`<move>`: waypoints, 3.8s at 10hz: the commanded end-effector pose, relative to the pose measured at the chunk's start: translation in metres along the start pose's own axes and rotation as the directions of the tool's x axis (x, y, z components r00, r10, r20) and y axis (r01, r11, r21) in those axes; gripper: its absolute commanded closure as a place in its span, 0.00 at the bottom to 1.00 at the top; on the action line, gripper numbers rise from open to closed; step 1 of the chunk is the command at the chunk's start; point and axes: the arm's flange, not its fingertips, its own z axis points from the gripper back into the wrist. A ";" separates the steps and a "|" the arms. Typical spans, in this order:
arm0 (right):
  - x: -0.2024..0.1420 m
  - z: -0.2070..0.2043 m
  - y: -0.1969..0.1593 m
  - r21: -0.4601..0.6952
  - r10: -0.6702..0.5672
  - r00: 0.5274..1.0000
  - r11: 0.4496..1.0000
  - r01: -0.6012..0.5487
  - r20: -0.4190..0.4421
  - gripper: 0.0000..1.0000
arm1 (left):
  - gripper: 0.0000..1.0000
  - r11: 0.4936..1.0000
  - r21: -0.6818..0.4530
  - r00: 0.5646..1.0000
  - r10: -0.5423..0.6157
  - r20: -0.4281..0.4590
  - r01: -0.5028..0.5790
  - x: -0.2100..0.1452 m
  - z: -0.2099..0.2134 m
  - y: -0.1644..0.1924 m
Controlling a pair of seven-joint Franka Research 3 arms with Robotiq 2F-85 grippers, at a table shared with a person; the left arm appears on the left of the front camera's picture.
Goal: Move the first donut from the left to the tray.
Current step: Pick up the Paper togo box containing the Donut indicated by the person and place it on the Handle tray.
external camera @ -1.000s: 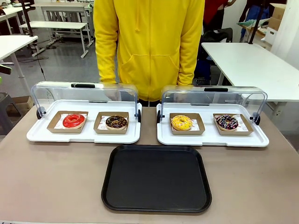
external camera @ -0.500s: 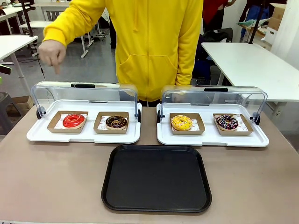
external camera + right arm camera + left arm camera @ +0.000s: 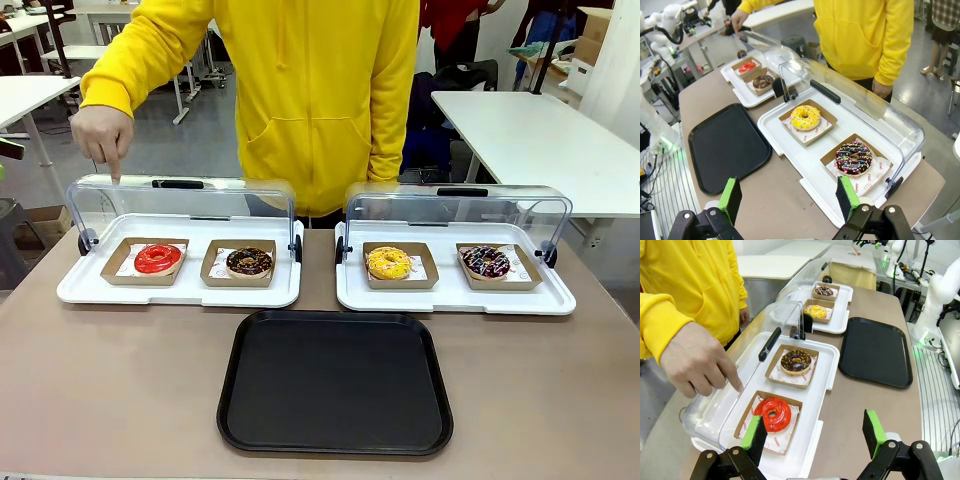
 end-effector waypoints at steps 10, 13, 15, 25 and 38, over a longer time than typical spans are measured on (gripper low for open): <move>0.002 0.000 -0.002 0.003 0.023 1.000 1.000 -0.023 0.019 0.00 | 0.00 1.000 -0.001 1.000 -0.001 0.005 0.001 0.000 0.000 -0.001; 0.002 0.000 -0.002 0.003 0.023 1.000 1.000 -0.023 0.019 0.00 | 0.00 0.998 -0.038 0.984 -0.048 -0.173 0.042 0.014 -0.023 -0.002; 0.002 0.000 -0.002 0.003 0.023 1.000 1.000 -0.023 0.019 0.00 | 0.00 0.996 -0.032 0.943 -0.090 -0.320 0.084 0.022 -0.058 -0.002; 0.002 0.000 -0.002 0.003 0.023 1.000 1.000 -0.023 0.019 0.00 | 0.00 0.932 -0.048 0.679 -0.295 -0.673 0.358 -0.045 -0.189 0.009; 0.002 0.000 -0.002 0.003 0.023 1.000 1.000 -0.023 0.019 0.00 | 0.00 0.907 -0.063 0.570 -0.314 -0.759 0.417 -0.092 -0.228 0.039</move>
